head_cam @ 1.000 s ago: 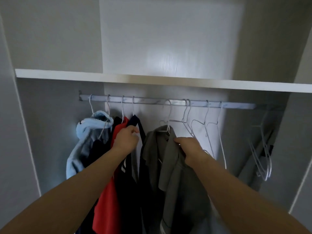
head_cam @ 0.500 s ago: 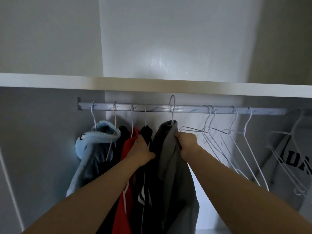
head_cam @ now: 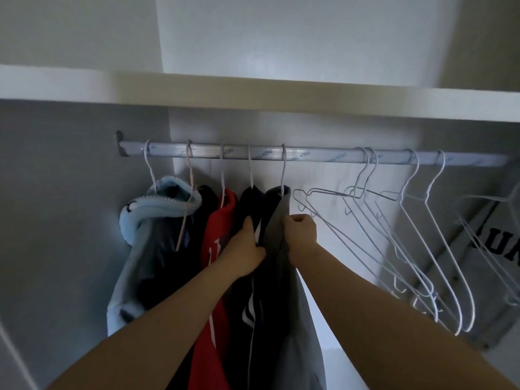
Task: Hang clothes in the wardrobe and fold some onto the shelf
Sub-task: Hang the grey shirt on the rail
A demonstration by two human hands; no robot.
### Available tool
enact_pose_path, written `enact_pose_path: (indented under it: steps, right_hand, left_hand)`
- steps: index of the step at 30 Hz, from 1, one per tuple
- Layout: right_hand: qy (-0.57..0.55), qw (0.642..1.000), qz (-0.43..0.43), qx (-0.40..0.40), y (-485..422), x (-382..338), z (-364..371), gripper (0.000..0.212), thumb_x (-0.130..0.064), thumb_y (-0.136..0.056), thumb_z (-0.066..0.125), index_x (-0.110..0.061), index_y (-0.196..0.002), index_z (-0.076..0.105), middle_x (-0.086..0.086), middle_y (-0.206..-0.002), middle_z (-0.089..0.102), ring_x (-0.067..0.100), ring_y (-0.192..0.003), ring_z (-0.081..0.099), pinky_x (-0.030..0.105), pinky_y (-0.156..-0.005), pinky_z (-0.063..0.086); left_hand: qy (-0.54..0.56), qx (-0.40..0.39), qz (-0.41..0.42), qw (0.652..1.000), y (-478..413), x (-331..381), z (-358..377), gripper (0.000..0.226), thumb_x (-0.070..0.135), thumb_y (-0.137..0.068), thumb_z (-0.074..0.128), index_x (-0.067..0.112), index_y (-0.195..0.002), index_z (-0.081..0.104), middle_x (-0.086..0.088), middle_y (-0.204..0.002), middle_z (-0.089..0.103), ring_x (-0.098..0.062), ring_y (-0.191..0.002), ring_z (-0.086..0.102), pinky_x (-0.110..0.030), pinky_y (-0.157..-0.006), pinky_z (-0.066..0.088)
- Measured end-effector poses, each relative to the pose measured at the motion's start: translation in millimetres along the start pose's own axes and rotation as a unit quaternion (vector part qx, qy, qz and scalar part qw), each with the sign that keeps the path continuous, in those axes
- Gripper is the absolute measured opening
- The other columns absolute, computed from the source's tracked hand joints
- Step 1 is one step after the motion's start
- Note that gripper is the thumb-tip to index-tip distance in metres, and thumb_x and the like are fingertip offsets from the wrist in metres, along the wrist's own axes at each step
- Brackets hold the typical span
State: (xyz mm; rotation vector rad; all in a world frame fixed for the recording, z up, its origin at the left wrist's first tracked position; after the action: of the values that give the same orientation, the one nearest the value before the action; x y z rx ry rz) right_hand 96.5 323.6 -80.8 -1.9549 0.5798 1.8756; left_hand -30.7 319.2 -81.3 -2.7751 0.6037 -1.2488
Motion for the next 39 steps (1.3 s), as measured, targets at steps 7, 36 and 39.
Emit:
enact_pose_path:
  steps: [7,36,39]
  right_hand:
    - [0.038,0.999,-0.021,-0.025,18,19,-3,0.006,-0.019,-0.092,0.049,-0.015,-0.097,0.052,-0.003,-0.082,0.052,0.017,-0.08,0.054,0.026,-0.064,0.044]
    - [0.02,0.95,0.29,-0.112,365,207,-221,0.011,-0.009,-0.091,0.048,-0.011,-0.081,0.053,0.006,-0.072,0.052,0.015,-0.058,0.046,0.022,-0.054,0.038]
    - [0.012,0.946,0.309,-0.097,409,229,-240,0.009,-0.013,-0.092,0.049,-0.011,-0.084,0.053,0.006,-0.076,0.054,0.016,-0.064,0.048,0.023,-0.058,0.04]
  left_hand:
    - [-0.013,0.023,-0.01,1.0,11,2,8,0.069,0.009,-0.094,0.044,0.015,-0.149,0.004,-0.013,-0.145,0.035,-0.023,-0.126,0.043,-0.029,-0.104,0.035]
    - [0.115,0.01,-0.275,0.955,402,20,184,0.042,0.013,-0.092,0.049,0.019,-0.133,0.04,-0.01,-0.117,0.057,-0.024,-0.097,0.058,-0.032,-0.081,0.048]
    - [0.113,-0.021,-0.274,0.955,447,20,200,0.036,0.013,-0.092,0.049,0.016,-0.129,0.045,-0.008,-0.118,0.056,-0.015,-0.084,0.052,-0.02,-0.065,0.04]
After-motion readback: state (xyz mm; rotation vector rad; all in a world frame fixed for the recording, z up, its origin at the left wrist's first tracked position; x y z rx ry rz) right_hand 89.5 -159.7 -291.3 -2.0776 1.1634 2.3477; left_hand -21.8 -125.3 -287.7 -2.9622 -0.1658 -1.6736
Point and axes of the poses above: each hand's wrist, its own y-axis away from the middle knuckle, its own z-axis out of the palm, x = y × z, the point moved 4 cm from there along -y, towards the middle knuckle
